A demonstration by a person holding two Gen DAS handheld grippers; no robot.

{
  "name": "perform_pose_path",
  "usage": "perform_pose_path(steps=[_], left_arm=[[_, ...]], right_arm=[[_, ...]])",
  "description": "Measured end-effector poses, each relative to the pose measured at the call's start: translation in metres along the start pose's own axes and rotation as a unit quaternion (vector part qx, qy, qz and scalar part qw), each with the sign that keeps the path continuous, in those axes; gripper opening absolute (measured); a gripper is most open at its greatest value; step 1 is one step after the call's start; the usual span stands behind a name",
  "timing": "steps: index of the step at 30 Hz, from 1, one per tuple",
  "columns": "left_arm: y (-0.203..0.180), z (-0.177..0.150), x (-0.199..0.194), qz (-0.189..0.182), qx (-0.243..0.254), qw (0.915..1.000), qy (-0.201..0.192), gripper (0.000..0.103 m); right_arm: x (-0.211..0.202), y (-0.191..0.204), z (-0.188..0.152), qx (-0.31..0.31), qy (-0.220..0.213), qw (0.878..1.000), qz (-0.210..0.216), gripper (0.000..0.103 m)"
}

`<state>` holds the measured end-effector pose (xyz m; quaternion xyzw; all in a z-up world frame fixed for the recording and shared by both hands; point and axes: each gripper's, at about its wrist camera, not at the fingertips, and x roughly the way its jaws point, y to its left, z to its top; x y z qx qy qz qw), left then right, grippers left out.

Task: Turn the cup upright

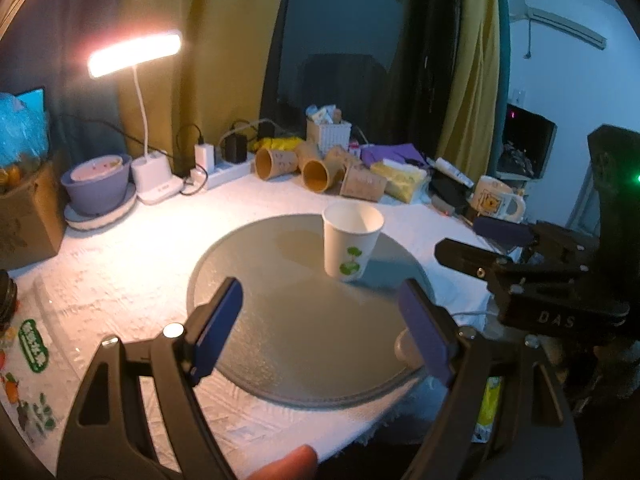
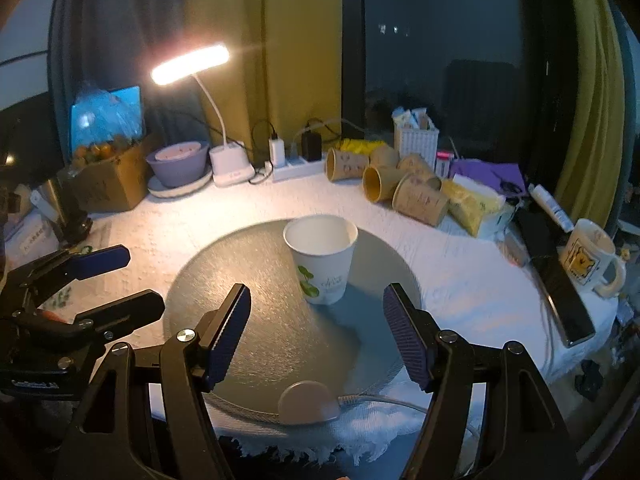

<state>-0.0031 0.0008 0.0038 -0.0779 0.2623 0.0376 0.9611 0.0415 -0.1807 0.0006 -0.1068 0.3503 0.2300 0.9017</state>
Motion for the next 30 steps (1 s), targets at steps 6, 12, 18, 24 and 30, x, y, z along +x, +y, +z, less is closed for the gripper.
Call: perform_pose_path(steps=[6,12,18,24,30], left_arm=[[-0.004,0.009,-0.020,0.008,0.008,0.9996,-0.024,0.081],[-0.009,0.019,-0.039,0.014,0.019,0.9986,-0.047,0.082],[-0.012,0.028,-0.062,0.018,0.019,0.9967,-0.076,0.086],[-0.018,0.034,-0.079,0.016,0.027,0.9943,-0.102,0.086],[-0.019,0.039,-0.095,0.019,0.029,0.9912,-0.128,0.086]], right_arm=[[-0.022,0.006,0.008,-0.011,-0.020,1.000,-0.001,0.072],[-0.047,0.007,0.016,-0.014,-0.045,0.999,-0.005,0.072],[-0.070,0.009,0.020,-0.019,-0.065,0.998,-0.003,0.072],[-0.089,0.010,0.023,-0.023,-0.083,0.996,-0.004,0.072],[-0.105,0.010,0.027,-0.026,-0.099,0.995,-0.006,0.072]])
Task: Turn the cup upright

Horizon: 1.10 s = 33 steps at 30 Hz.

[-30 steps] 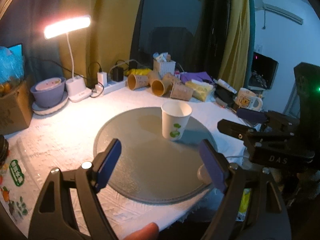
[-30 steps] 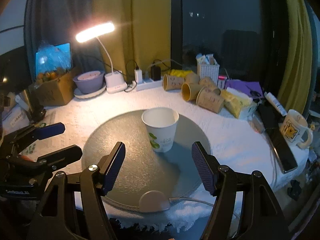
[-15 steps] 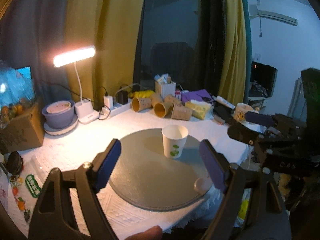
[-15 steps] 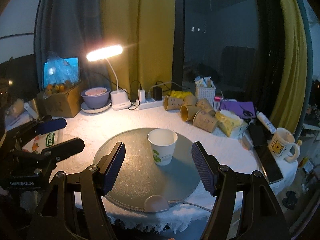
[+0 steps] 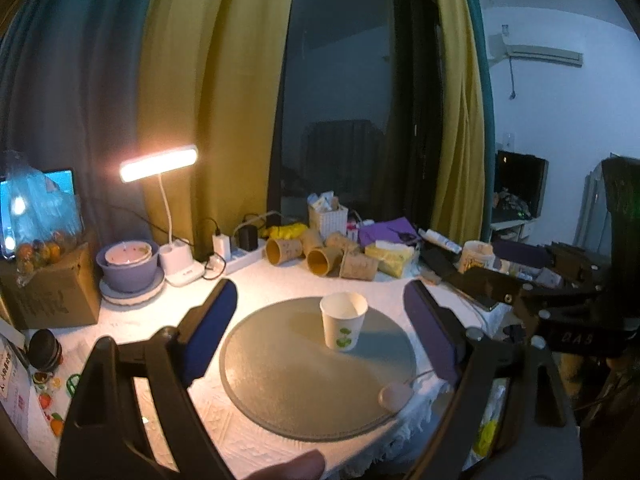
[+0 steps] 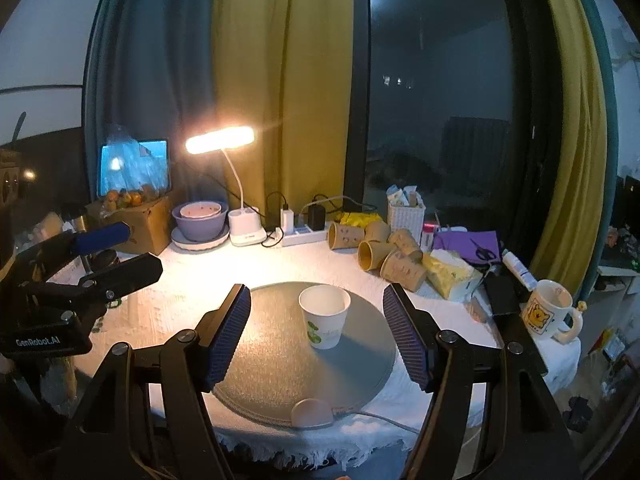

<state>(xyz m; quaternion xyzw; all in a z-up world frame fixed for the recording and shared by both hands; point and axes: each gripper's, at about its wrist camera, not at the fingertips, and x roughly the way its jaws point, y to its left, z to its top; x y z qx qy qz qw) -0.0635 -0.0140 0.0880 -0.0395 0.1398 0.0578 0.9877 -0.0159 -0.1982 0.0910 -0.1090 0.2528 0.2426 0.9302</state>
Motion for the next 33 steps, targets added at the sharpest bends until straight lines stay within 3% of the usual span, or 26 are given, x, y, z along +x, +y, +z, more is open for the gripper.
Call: perform_pose_path(steps=[16,33], left_arm=[[0.009,0.012,-0.031,0.009,-0.010,0.9988,-0.048,0.086],[0.013,0.010,-0.031,0.001,-0.013,0.9990,-0.044,0.086]], right_arm=[[-0.033,0.012,0.017,-0.017,-0.036,0.999,-0.001,0.072],[-0.026,0.018,0.017,-0.017,-0.027,0.999,0.008,0.072]])
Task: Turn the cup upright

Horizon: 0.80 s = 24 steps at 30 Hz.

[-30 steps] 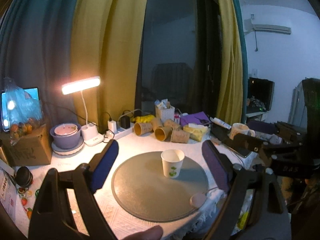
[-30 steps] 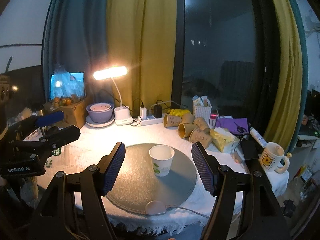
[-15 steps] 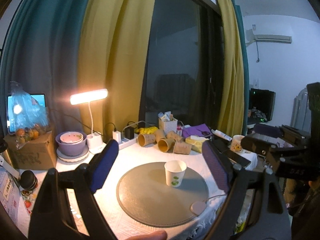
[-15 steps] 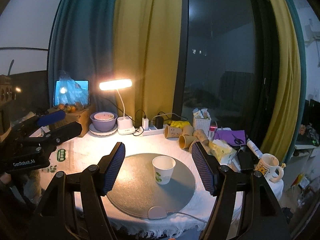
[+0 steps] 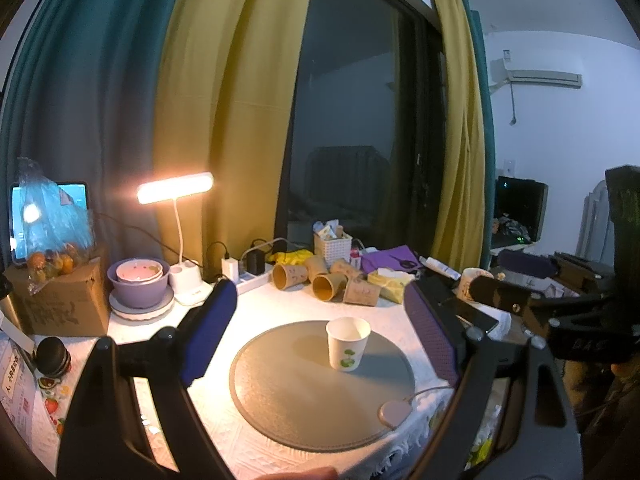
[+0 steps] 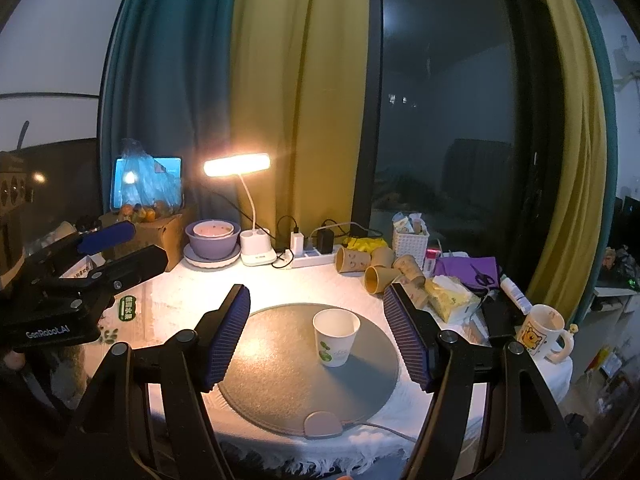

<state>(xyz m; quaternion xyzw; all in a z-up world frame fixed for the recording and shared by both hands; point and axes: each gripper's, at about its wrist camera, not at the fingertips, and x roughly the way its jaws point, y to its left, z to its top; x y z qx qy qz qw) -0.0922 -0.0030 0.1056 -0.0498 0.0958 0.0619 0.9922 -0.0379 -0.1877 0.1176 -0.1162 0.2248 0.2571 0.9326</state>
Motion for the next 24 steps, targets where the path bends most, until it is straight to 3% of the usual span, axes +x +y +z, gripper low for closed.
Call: perform_pose_path(steps=[24], left_arm=[[-0.0025,-0.0011,0.0003,-0.001,0.001,1.0000,0.001,0.086]], right_arm=[[-0.0006,0.0014,-0.0003,0.000,0.000,1.000,-0.001,0.072]])
